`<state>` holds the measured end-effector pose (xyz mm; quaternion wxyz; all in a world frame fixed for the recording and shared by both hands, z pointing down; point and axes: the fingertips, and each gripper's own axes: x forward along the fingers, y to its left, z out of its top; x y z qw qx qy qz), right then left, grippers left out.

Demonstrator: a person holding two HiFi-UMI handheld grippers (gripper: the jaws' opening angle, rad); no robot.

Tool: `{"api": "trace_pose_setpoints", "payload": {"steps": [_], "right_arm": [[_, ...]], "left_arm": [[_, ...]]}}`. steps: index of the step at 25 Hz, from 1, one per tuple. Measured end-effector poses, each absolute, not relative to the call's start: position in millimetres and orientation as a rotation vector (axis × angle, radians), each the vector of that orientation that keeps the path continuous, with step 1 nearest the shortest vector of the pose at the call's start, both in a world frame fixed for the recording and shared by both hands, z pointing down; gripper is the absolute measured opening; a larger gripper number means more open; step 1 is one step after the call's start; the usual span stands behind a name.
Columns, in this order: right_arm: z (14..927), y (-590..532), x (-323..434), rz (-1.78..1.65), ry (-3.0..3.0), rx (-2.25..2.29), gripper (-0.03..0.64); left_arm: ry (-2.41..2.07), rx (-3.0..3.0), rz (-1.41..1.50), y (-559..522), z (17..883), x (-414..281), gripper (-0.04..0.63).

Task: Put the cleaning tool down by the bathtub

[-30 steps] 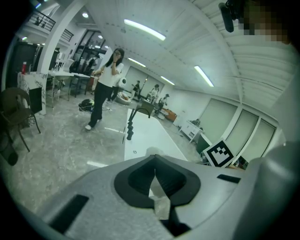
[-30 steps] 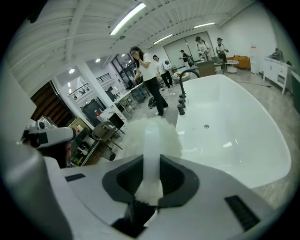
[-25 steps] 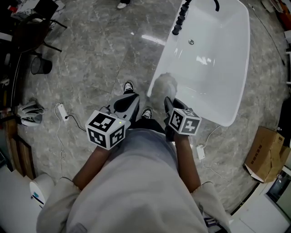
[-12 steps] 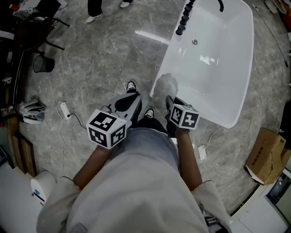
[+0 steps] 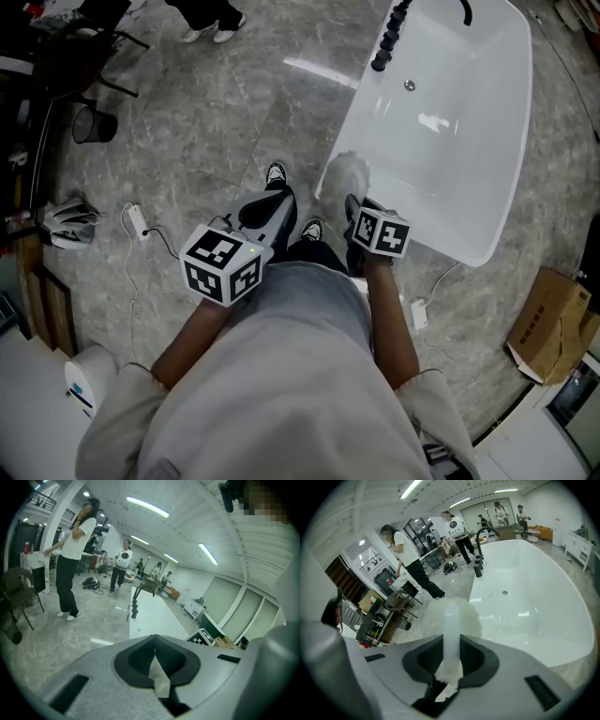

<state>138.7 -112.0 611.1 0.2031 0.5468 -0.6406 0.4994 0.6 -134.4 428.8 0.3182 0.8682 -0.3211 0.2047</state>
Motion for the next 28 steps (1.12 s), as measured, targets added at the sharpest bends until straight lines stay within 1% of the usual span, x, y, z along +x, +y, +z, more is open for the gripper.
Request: {"api": "trace_pose_setpoints", "payload": {"steps": [28], "right_arm": [[693.2, -132.9, 135.6, 1.461, -1.604, 1.462, 0.074]], "left_arm": [[-0.893, 2.226, 0.590, -164.4, 439.3, -28.0, 0.005]]}}
